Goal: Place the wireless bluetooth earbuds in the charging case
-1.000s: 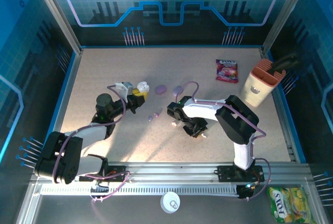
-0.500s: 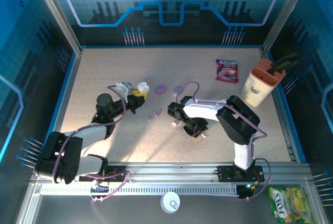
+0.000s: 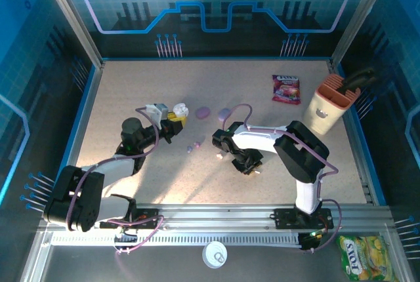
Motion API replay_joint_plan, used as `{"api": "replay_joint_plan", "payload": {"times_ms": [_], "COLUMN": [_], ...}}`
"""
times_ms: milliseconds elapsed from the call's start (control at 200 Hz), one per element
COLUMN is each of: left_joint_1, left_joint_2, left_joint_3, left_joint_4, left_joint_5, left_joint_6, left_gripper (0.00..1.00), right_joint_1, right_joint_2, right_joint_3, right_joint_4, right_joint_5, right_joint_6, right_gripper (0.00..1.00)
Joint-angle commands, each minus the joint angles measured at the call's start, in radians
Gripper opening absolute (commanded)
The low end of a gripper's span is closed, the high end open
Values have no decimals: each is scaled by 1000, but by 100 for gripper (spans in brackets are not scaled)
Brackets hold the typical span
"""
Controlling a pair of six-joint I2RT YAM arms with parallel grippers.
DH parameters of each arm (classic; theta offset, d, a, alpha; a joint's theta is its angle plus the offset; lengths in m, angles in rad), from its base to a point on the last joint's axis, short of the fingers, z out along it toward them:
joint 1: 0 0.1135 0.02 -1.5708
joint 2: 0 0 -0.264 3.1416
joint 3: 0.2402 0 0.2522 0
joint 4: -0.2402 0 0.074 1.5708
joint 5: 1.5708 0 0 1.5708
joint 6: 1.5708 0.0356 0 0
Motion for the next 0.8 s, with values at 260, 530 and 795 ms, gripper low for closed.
{"api": "replay_joint_plan", "payload": {"times_ms": [260,530,795], "left_joint_1": [-36,-150,-323], "left_joint_2": [-25,-15,81], "left_joint_3": [14,45,96], "left_joint_4": [-25,-32,73], "left_joint_5": [-14,-108,-257], "left_joint_6": [47,89,118], "left_gripper": [10,10,10], "right_joint_1": [-41,-128,-229], "right_joint_2": [-148,-431,-714], "right_joint_3": [-50,-108,-205], "right_joint_4": [56,240,561], "right_joint_5": [-43,-115,-296], "right_joint_6": [31,63,133], "right_gripper": [19,19,19]}}
